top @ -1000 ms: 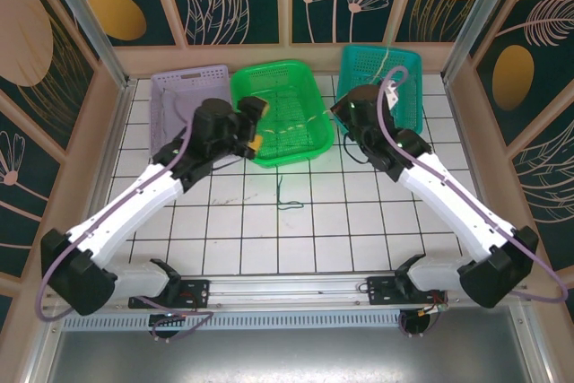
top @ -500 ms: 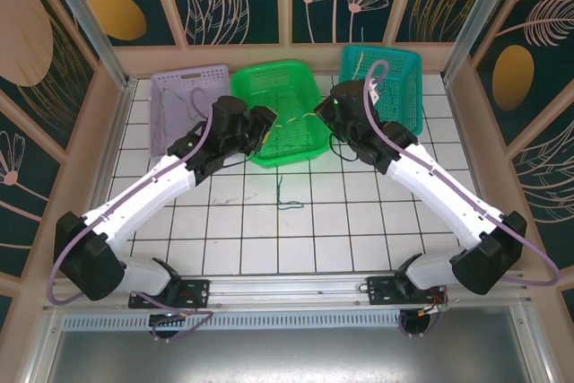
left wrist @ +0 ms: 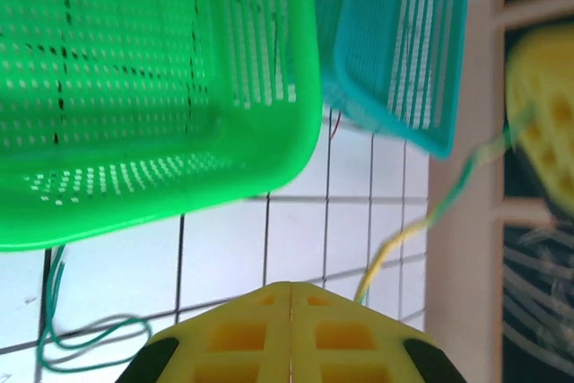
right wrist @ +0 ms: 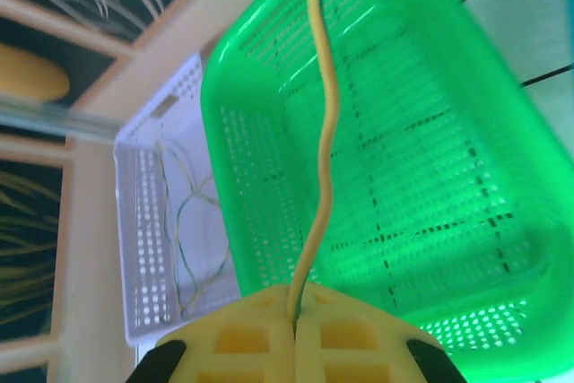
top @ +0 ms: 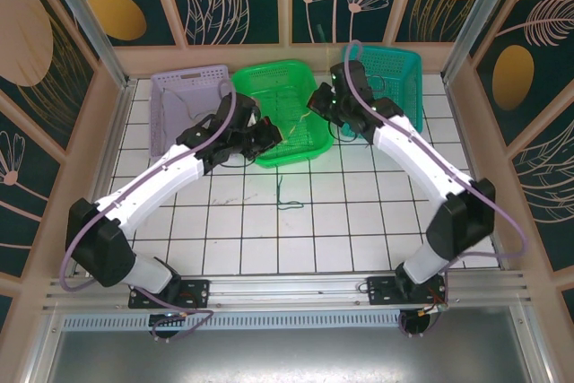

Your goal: Untangle the cables

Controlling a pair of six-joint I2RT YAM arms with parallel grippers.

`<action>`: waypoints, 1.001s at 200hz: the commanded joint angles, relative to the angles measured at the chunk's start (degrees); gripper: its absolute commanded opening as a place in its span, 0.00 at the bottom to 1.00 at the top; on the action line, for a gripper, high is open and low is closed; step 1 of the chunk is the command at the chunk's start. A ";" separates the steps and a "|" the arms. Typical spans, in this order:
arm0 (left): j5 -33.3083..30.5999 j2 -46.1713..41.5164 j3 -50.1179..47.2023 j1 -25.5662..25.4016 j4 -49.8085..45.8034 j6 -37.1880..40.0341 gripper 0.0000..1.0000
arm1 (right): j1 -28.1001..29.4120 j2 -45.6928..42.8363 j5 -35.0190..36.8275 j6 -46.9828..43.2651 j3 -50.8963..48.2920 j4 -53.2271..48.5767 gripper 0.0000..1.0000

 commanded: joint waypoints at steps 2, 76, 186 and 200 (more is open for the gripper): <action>9.39 0.52 1.21 -0.56 -12.14 16.99 0.00 | -2.06 7.57 -15.53 -8.78 7.71 3.95 0.00; -3.22 0.31 4.01 2.98 -16.64 17.45 0.00 | -0.06 17.53 -18.89 -8.27 21.29 -2.80 0.25; -25.03 7.65 19.71 27.36 -30.71 22.18 0.00 | -4.76 1.10 -7.89 -13.07 12.25 -2.55 0.74; -27.88 11.43 22.93 27.91 -32.08 24.82 0.00 | -4.73 0.05 -8.52 -12.67 10.12 -2.62 0.73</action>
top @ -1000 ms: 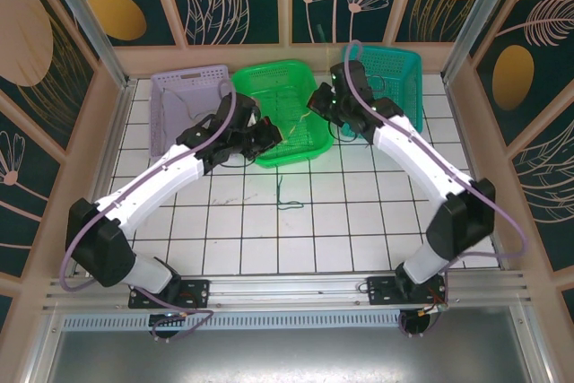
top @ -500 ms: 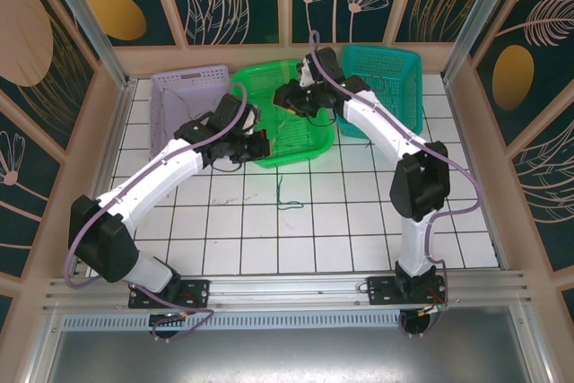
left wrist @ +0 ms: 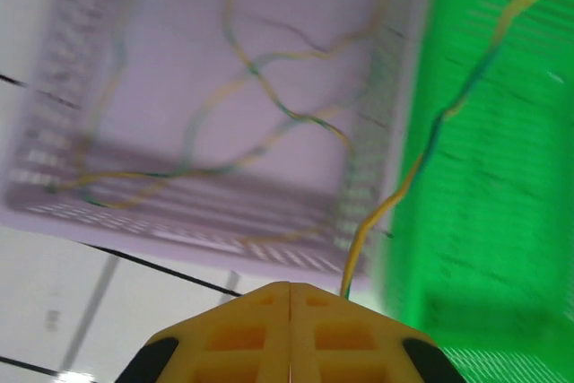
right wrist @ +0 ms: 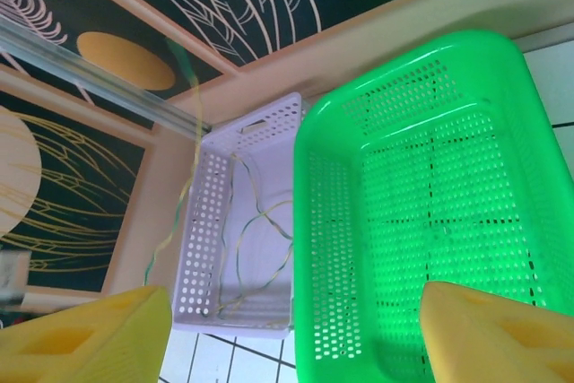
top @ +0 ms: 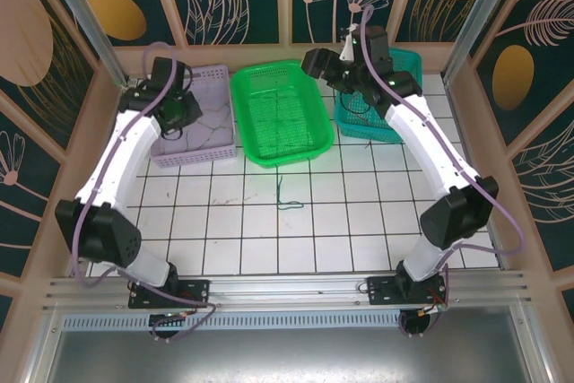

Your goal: Untangle the cables

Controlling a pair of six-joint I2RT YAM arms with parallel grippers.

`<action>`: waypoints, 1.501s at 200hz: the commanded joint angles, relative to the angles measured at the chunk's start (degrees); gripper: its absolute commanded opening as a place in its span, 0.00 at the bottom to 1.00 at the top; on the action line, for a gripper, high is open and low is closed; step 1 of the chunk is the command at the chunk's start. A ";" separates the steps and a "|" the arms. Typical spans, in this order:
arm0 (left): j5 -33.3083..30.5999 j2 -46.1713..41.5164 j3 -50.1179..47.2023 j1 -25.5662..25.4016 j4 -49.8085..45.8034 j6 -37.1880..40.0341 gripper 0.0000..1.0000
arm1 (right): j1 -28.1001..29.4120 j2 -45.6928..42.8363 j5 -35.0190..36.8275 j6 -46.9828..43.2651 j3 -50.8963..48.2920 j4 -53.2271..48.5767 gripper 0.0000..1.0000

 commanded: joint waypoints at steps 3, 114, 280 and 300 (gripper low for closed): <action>-6.73 6.38 5.26 1.25 -4.11 5.71 0.00 | 0.30 -1.60 -0.02 -0.72 -4.56 0.81 0.73; -1.05 24.61 6.53 3.55 -4.91 19.56 0.02 | 0.56 -6.52 -0.25 2.20 -13.79 1.79 0.70; 1.32 16.64 14.13 3.65 -5.73 14.79 0.82 | 2.22 -12.21 4.92 4.61 -25.38 4.36 0.67; 2.54 15.06 14.48 3.66 -5.77 14.03 0.82 | 3.01 -14.08 6.26 4.80 -28.32 4.43 0.67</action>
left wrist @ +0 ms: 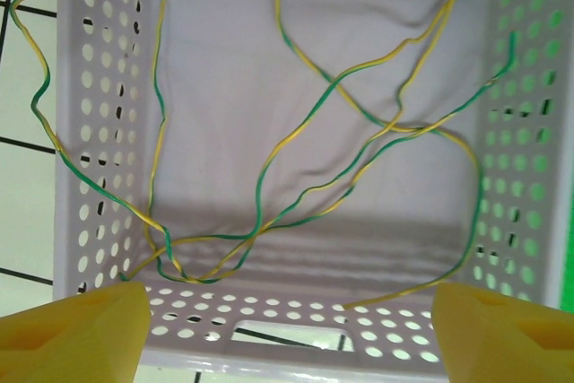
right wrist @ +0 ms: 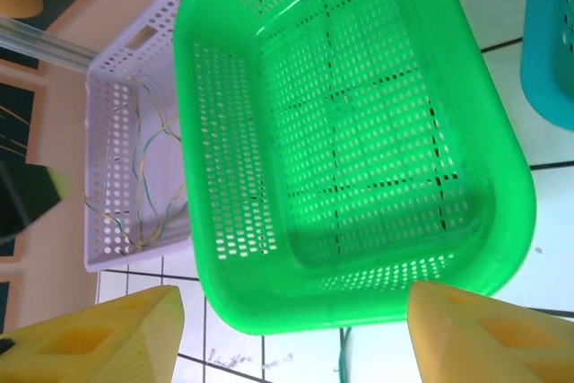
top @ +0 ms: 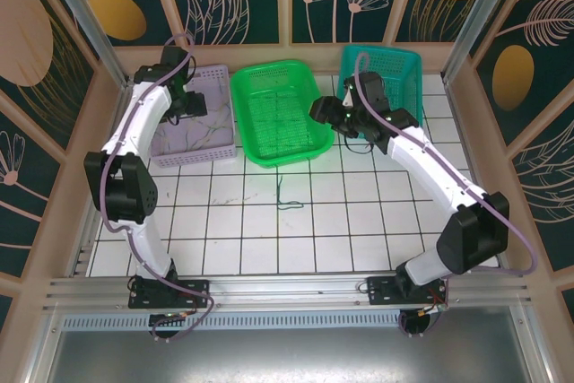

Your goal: Untangle the cables

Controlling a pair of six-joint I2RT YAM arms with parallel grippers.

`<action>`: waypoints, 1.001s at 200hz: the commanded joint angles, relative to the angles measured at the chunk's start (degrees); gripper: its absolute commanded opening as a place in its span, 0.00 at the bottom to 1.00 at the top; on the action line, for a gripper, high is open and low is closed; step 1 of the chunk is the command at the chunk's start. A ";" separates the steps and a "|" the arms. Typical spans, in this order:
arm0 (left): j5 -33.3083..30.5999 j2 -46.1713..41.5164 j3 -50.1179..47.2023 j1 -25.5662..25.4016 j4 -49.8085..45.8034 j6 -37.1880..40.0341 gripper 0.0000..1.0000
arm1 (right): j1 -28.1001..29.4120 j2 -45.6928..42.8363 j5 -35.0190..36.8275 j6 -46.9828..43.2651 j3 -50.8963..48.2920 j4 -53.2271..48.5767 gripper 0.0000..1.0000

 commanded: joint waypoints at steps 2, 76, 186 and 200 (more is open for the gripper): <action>2.96 -3.10 1.00 0.35 0.50 -1.99 0.82 | 1.27 -3.81 2.89 0.86 -3.12 1.81 0.67; -10.44 -13.77 1.43 5.32 2.39 -10.30 0.79 | 4.41 -7.39 6.74 -1.80 -8.65 2.54 0.66; 0.11 -4.06 -16.74 15.07 11.72 -14.46 0.70 | 6.36 -9.69 2.28 -3.67 -15.91 7.13 0.65; 1.06 -2.55 -16.74 15.08 12.92 -14.77 0.68 | 6.04 -9.65 2.41 -3.58 -15.91 6.91 0.65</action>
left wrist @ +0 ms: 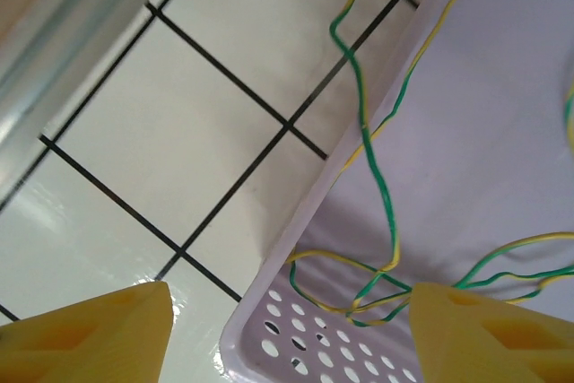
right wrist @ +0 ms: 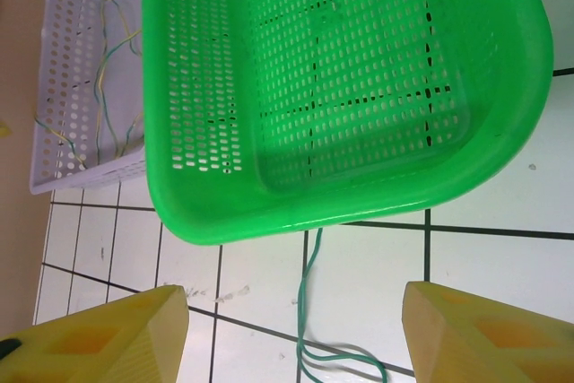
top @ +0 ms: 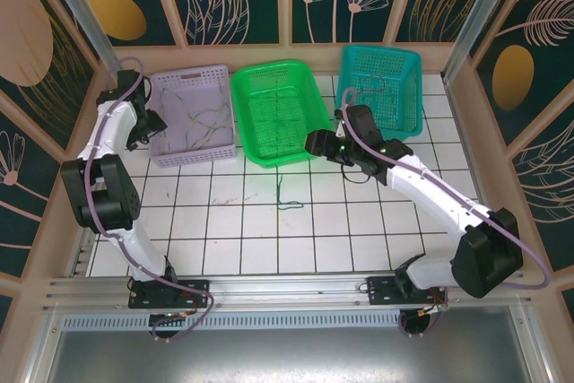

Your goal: Untangle the cables

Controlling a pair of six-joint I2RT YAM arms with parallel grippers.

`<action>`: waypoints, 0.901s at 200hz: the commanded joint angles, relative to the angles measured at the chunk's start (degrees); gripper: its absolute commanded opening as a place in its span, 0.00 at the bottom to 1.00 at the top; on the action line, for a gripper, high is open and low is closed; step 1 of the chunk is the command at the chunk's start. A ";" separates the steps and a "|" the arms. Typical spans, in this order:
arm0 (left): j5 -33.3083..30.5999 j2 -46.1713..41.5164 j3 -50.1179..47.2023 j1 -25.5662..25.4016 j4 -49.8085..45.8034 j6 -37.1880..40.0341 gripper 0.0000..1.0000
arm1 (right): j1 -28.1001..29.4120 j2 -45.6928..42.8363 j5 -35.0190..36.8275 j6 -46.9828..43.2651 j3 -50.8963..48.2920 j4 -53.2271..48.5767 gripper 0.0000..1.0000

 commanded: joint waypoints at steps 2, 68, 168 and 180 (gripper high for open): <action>2.29 1.73 0.04 -0.14 4.42 -1.34 0.68 | -0.11 -1.79 -0.21 -1.32 -0.57 0.83 0.65; 7.75 4.76 -0.41 -0.40 8.09 -6.39 0.57 | -0.96 -0.61 -0.08 -0.42 -1.30 1.59 0.64; 6.27 10.41 2.44 -1.73 8.29 -5.00 0.36 | -3.00 -0.84 -0.17 0.18 -2.37 2.04 0.64; 5.93 11.01 3.59 -2.05 7.56 -4.59 0.30 | -3.11 -0.84 -0.08 0.19 -2.52 2.12 0.64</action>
